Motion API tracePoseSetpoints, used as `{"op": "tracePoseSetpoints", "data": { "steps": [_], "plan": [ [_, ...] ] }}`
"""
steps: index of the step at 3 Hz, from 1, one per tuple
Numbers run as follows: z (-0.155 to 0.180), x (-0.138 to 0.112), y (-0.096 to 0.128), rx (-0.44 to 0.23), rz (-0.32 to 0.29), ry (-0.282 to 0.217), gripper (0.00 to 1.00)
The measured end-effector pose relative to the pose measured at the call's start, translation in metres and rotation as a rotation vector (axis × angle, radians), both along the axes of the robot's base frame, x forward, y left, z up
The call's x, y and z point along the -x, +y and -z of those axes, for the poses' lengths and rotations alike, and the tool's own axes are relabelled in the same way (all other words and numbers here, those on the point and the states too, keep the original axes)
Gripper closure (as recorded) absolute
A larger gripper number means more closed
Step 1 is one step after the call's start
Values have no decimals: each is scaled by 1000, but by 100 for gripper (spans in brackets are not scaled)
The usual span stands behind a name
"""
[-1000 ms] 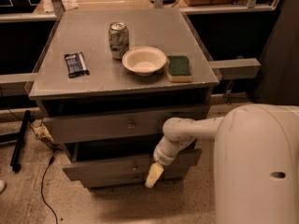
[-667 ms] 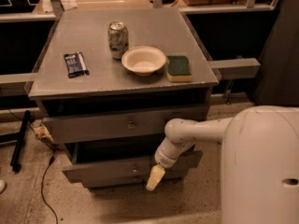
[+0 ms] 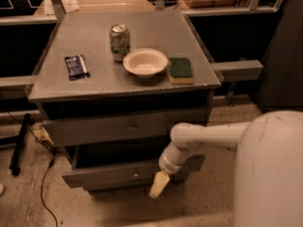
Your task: Open middle drawer
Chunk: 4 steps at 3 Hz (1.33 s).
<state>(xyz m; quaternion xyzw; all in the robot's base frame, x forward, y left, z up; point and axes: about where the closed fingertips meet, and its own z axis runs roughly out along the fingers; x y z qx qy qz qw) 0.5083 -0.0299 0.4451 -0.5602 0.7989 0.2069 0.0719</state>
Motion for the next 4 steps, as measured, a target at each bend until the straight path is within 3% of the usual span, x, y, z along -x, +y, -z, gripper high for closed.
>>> {"op": "tracePoseSetpoints", "data": {
  "steps": [1,4],
  "plan": [
    [-1,0,0,0,0,0,0],
    [-18,33,-7,-28,-4,31,0]
  ]
}}
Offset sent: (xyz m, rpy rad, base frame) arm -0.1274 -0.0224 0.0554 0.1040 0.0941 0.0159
